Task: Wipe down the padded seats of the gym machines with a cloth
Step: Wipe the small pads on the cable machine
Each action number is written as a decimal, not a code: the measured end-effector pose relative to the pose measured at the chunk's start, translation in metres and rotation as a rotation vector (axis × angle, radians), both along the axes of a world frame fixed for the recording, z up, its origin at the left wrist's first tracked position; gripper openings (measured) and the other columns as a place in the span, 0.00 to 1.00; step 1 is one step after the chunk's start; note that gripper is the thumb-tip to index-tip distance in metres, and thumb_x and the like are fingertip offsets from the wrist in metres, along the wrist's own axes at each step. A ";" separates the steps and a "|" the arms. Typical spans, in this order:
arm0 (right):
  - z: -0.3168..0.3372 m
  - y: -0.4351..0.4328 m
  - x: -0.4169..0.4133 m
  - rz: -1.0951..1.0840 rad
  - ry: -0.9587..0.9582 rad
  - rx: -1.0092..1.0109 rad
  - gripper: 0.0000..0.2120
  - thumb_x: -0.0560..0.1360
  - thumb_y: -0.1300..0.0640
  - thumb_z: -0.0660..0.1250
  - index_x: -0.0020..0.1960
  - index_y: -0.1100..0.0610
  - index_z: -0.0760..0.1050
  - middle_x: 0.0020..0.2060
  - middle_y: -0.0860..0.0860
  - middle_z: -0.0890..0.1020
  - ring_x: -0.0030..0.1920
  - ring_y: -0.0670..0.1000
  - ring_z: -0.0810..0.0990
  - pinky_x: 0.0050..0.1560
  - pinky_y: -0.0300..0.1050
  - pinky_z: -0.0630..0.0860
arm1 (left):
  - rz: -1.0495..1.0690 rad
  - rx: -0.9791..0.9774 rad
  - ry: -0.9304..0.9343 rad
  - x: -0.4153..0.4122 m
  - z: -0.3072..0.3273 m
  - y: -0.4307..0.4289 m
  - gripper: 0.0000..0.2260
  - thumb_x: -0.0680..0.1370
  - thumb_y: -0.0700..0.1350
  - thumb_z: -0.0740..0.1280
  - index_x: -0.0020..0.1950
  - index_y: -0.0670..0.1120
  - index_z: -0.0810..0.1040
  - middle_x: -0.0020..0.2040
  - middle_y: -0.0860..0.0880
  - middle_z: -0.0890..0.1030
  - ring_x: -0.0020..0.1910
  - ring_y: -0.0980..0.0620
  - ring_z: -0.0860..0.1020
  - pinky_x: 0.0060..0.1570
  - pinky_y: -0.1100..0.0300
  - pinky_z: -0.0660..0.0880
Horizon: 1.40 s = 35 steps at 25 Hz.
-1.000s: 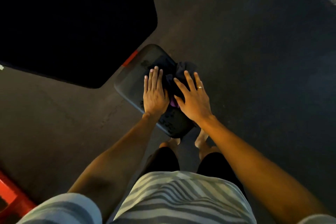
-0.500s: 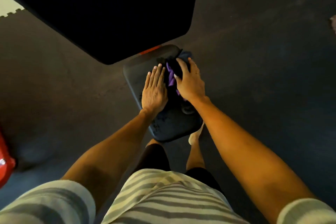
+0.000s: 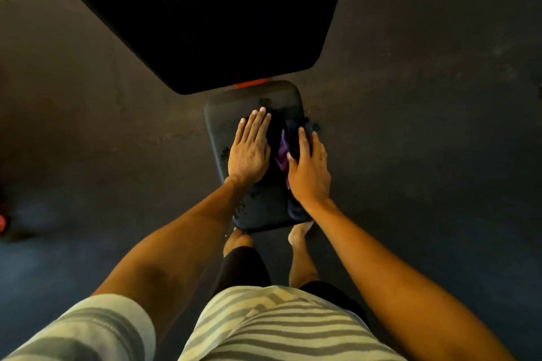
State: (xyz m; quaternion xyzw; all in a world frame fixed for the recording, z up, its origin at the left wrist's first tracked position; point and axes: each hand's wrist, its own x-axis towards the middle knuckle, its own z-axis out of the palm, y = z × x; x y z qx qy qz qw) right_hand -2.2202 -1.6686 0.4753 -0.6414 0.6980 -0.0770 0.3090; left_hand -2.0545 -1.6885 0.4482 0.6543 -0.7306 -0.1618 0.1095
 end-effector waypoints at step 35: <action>-0.010 -0.064 0.007 0.433 0.161 -0.203 0.34 0.79 0.54 0.66 0.82 0.55 0.58 0.82 0.58 0.55 0.81 0.67 0.46 0.78 0.66 0.55 | 0.165 -0.123 0.003 -0.006 -0.009 0.001 0.27 0.82 0.45 0.60 0.80 0.40 0.61 0.81 0.43 0.59 0.82 0.47 0.54 0.80 0.48 0.52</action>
